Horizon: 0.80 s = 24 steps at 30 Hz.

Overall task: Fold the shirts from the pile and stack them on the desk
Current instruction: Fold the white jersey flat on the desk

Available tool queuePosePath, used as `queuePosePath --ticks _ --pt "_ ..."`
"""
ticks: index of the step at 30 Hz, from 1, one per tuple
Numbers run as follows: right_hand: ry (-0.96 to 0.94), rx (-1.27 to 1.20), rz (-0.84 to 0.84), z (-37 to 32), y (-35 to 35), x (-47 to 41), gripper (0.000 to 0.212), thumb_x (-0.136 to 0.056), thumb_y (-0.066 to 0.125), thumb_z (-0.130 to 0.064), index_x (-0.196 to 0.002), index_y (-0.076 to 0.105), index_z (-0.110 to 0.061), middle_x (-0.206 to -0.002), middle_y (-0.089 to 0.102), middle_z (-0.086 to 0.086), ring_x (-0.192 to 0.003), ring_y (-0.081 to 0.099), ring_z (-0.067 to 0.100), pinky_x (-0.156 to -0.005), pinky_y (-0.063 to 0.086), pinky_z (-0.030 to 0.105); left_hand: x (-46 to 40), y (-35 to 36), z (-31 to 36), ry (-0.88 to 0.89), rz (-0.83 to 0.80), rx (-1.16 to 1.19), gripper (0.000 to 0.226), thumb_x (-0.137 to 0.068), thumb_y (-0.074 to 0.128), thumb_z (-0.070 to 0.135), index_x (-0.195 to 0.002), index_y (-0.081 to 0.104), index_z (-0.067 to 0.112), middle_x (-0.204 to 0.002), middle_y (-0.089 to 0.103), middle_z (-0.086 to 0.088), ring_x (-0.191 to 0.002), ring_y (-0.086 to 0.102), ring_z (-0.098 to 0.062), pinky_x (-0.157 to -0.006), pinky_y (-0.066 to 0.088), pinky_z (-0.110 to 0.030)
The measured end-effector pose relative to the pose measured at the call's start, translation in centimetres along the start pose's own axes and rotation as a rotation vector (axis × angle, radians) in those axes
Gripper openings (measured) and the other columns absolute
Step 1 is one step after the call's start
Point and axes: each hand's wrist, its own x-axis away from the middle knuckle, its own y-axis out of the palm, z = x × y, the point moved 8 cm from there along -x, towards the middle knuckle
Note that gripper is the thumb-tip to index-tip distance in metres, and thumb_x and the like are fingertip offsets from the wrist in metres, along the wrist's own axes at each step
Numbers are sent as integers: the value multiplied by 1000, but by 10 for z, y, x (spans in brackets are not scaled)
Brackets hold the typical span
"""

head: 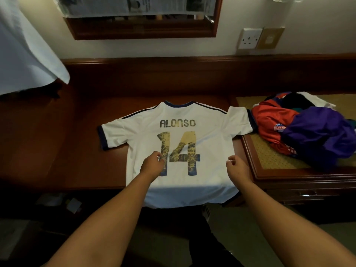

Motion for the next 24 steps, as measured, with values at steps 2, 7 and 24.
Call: queuePosePath --ticks 2,7,24 --pt "14 -21 26 0 -11 -26 26 -96 47 -10 -121 53 -3 -108 58 14 -88 53 21 -72 40 30 -22 15 25 32 -30 -46 33 -99 45 24 -131 49 13 -128 55 -11 -107 56 -30 -83 48 -31" --pt "46 -41 129 3 -48 -106 19 -93 50 -9 -109 59 -5 -103 61 13 -86 52 22 -72 36 28 -93 68 105 166 -131 -177 39 -99 46 26 -136 46 13 -135 53 -11 -119 52 -29 -93 44 -33" --pt "-73 689 -136 10 -28 -281 64 -101 33 -39 -154 -1 -25 -160 -18 1 -147 -16 25 -118 -2 44 -297 165 182 110 -182 -738 63 -97 20 60 -150 -9 42 -158 -24 2 -146 -16 -35 -112 2 -65"
